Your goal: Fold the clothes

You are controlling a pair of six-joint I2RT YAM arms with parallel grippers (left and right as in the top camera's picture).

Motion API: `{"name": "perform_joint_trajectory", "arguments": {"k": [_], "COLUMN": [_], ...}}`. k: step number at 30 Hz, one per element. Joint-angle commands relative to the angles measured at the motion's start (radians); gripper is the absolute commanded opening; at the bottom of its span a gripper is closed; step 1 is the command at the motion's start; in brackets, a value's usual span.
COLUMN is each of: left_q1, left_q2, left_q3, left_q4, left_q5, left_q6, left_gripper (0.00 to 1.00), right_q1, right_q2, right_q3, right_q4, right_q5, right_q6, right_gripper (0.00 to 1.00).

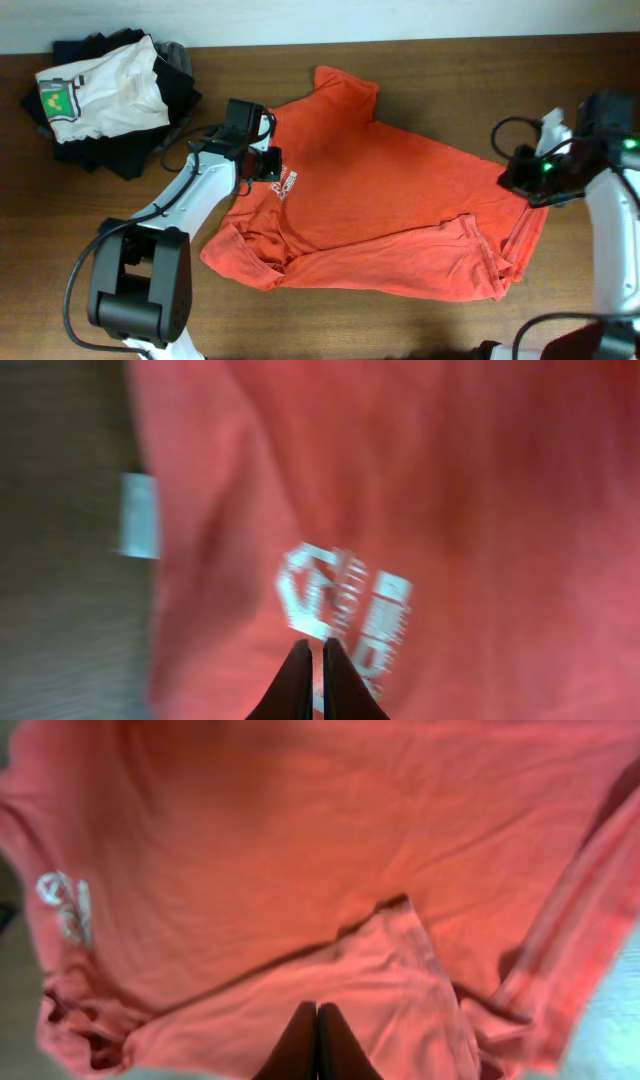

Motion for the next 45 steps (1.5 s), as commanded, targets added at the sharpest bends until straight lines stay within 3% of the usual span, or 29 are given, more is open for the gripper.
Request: {"name": "perform_joint_trajectory", "arguments": {"k": [1,11,28,30,33,36,39,45], "left_q1": [0.035,0.087,0.081,0.084,0.104,0.153,0.180,0.184], "left_q2": [0.007,0.088,0.203,0.216,0.216,0.215,0.214,0.157], "left_q3": [-0.002,-0.002,-0.002,-0.002,-0.002,0.003,0.013,0.076], "left_q4": [0.018,0.138,0.180,0.163,0.099,0.019,-0.033,-0.140], "left_q5": [-0.089,0.027,0.023,-0.044,-0.264,-0.432,-0.523,-0.703], "left_q6": [-0.020,-0.019,-0.020,-0.042,-0.156,-0.156,-0.159,-0.290], "left_gripper": [0.05,0.02,0.02,0.01,0.02,0.01,0.01,0.01], "right_q1": [0.009,0.009,0.009,0.009,0.009,0.009,0.009,0.024], "right_q2": [0.002,0.002,0.002,0.002,0.002,0.002,0.002,0.002], "right_q3": [-0.107,-0.147,-0.158,-0.164,-0.165,-0.165,-0.165,-0.165], "right_q4": [0.080,0.134,0.133,0.132,0.130,0.131,0.139,0.150], "right_q5": [-0.003,-0.003,-0.001,-0.001,-0.002,-0.002,-0.002,0.006], "right_q6": [0.042,0.062,0.062,0.062,0.062,0.062,0.062,0.062], "right_gripper": [0.04,0.04,0.05,0.05,0.05,0.05,0.05,0.10]}}
